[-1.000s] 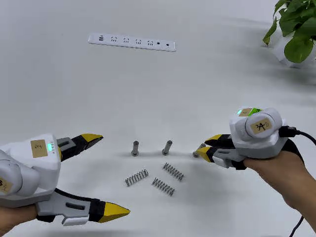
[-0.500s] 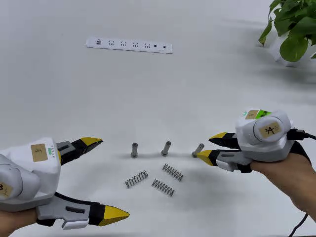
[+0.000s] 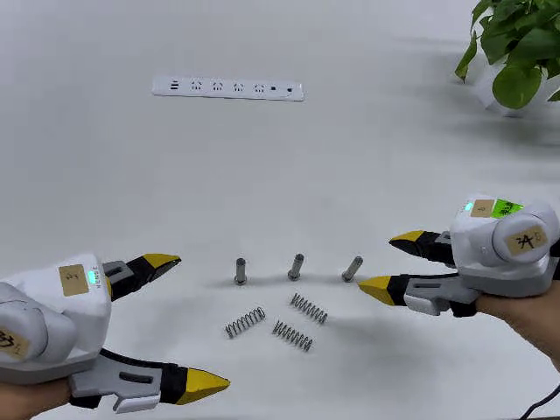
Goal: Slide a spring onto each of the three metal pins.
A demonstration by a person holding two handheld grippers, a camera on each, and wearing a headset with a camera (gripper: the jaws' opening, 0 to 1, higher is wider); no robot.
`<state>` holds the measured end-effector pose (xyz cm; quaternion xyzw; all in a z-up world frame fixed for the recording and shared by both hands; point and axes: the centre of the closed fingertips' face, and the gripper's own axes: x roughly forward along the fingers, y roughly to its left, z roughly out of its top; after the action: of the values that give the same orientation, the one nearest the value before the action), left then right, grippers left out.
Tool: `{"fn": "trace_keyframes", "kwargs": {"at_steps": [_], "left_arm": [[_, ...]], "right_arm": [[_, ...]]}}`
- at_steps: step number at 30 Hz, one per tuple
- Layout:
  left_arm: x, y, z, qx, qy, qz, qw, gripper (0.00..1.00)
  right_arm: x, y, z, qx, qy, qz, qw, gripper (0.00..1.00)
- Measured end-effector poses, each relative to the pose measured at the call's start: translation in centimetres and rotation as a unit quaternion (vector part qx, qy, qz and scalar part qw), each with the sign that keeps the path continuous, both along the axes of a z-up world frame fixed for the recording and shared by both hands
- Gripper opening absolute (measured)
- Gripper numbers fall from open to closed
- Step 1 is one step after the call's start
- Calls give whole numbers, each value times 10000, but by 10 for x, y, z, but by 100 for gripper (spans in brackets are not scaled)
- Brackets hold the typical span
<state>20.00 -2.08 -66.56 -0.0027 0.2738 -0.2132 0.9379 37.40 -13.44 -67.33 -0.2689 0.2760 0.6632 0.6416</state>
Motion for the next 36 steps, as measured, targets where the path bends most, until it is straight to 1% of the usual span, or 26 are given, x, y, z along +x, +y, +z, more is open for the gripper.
{"fn": "trace_keyframes", "kwargs": {"at_steps": [2, 5, 9, 12, 14, 16, 19, 20, 21, 22, 23, 24, 25, 27, 28, 29, 30, 33, 36], "left_arm": [[-1, -1, 0, 28, 30, 5, 10000, 95], [-1, -1, -1, 104, 91, 16, 9999, 93], [1, -1, 1, 110, 133, 95, 9998, 91], [1, -2, 0, 157, 214, 94, 9996, 89], [3, -4, -1, 187, 231, 58, 9995, 89], [3, -5, -4, 235, 335, 36, 9992, 87], [6, -8, -6, 310, 400, 27, 9987, 84], [7, -8, -8, 334, 457, 51, 9984, 82], [6, -7, -11, 327, 648, 115, 9973, 79], [6, -7, -14, 282, 752, 162, 9966, 77], [9, -8, -12, 291, 650, 133, 9974, 75], [11, -9, -12, 320, 626, 123, 9974, 74], [12, -9, -13, 351, 649, 112, 9972, 73], [14, -11, -16, 389, 772, 81, 9962, 67], [14, -11, -19, 391, 872, 97, 9954, 65], [14, -11, -24, 396, 1027, 136, 9938, 64], [14, -12, -26, 406, 1105, 145, 9929, 63], [18, -15, -33, 471, 1195, 125, 9916, 58], [18, -18, -42, 554, 1382, 76, 9888, 49]], "right_arm": [[-3, -3, 1, 12, 5, 82, 10000, 52], [-9, -6, 6, 118, 4, 248, 9996, 57], [-10, -16, 0, 161, 75, 461, 9988, 67], [-14, -23, 0, 197, 114, 560, 9982, 72], [-14, -27, 0, 261, 140, 603, 9977, 75], [-13, -30, 0, 320, 146, 642, 9973, 78], [-14, -35, 3, 405, 163, 692, 9966, 81], [-14, -36, 3, 430, 165, 710, 9964, 83], [-17, -38, 5, 457, 173, 733, 9961, 84], [-18, -39, 6, 473, 181, 753, 9959, 85], [-19, -41, 6, 493, 186, 778, 9956, 86], [-20, -43, 6, 505, 190, 788, 9954, 87], [-20, -44, 6, 513, 196, 797, 9953, 87], [-21, -47, 5, 508, 221, 794, 9953, 88], [-22, -49, 5, 491, 230, 787, 9954, 88], [-23, -50, 4, 487, 229, 787, 9954, 88], [-22, -51, 4, 495, 230, 784, 9954, 88], [-23, -53, 4, 536, 254, 759, 9954, 88], [-22, -54, 3, 551, 264, 750, 9953, 88]]}}
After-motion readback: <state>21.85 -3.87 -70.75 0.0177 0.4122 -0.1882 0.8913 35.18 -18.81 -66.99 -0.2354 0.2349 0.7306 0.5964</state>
